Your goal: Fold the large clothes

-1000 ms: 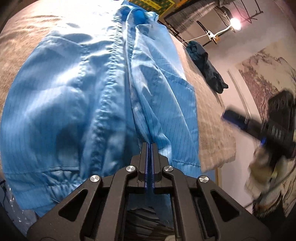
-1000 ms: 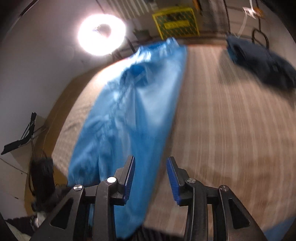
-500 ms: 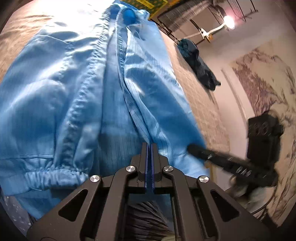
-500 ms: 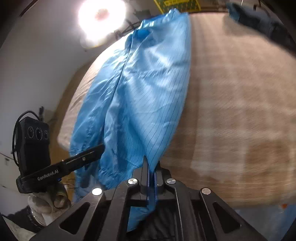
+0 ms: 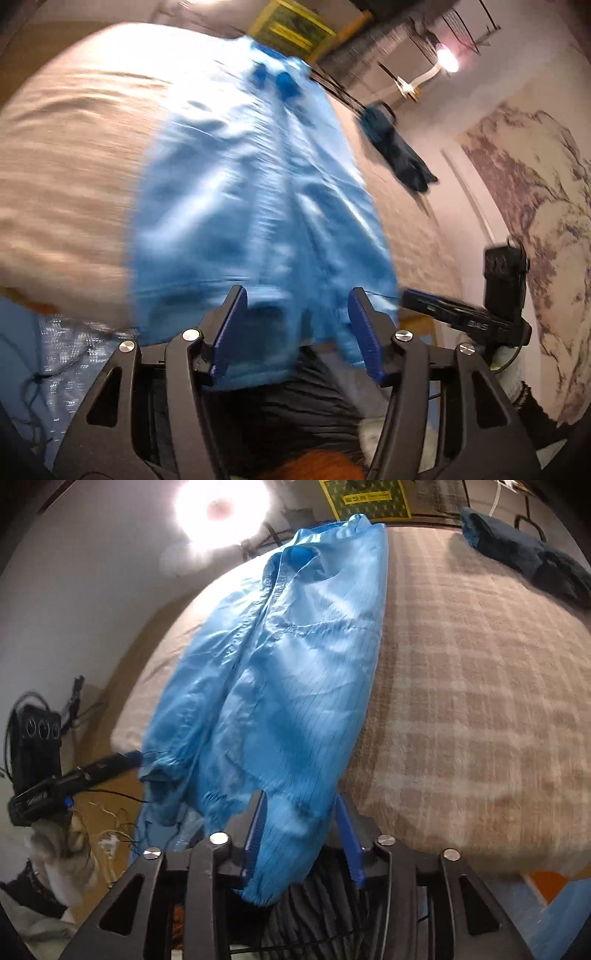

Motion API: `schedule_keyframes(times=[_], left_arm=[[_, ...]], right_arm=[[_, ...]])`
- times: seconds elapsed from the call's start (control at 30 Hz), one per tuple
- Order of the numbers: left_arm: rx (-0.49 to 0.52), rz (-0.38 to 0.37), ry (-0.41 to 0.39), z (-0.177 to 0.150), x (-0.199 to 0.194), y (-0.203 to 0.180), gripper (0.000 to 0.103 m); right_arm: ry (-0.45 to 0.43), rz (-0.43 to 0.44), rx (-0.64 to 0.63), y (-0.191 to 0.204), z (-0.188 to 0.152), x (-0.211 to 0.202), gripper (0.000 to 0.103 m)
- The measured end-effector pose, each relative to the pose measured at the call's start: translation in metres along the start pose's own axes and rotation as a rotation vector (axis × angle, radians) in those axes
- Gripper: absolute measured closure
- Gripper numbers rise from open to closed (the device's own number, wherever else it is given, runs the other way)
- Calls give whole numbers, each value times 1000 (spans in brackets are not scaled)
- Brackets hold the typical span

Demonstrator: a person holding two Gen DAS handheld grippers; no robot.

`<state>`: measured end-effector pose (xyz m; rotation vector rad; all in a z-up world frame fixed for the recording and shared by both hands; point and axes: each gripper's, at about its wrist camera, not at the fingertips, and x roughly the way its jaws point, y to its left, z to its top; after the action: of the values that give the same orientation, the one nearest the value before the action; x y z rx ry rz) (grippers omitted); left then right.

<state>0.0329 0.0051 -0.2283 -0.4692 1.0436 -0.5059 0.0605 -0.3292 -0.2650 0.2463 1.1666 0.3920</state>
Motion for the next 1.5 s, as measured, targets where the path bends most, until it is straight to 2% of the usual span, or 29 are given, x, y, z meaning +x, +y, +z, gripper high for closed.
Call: schedule_keyframes(times=[0.1, 0.17, 0.23, 0.33, 0.53, 0.6, 0.7, 0.8, 0.9, 0.93, 1.03, 1.2, 1.33, 1.4, 1.47, 1.5], left_arm=[[-110, 68, -14, 2, -12, 48, 45], [-219, 75, 16, 0, -5, 77, 45], [-260, 84, 34, -4, 4, 91, 45], [-242, 99, 49, -11, 17, 89, 45], [-166, 101, 105, -20, 48, 61, 45], [-181, 80, 104, -21, 47, 60, 45], [-234, 16, 79, -19, 27, 67, 45], [-239, 2, 24, -12, 0, 74, 45], [-230, 30, -17, -1, -9, 86, 42], [-252, 27, -7, 2, -4, 93, 42], [-353, -64, 23, 7, 14, 112, 42], [-364, -148, 62, 16, 23, 109, 44], [-306, -167, 106, 16, 33, 98, 47], [-304, -175, 116, 16, 34, 96, 55], [-299, -170, 147, 16, 37, 96, 76], [-295, -166, 159, 17, 37, 96, 81]], right_arm=[[10, 24, 42, -8, -13, -3, 60], [-5, 24, 65, -12, -16, -1, 60], [-22, 27, 79, -12, -14, 1, 60], [-53, -16, 25, 5, -7, 5, 60], [-8, -191, -162, 38, 0, 38, 60], [-8, -206, -182, 39, -2, 35, 60], [-31, -136, -119, 25, -4, 17, 54], [-43, -33, -9, -1, -8, 4, 48], [-28, 66, 84, -23, -14, 3, 46], [-14, 103, 104, -29, -15, 6, 46], [27, 249, 167, -43, -20, 19, 49], [28, 414, 237, -56, -24, 25, 50], [37, 452, 247, -56, -25, 32, 50], [38, 462, 247, -55, -23, 33, 51], [44, 464, 240, -52, -24, 34, 56], [50, 462, 240, -52, -21, 36, 61]])
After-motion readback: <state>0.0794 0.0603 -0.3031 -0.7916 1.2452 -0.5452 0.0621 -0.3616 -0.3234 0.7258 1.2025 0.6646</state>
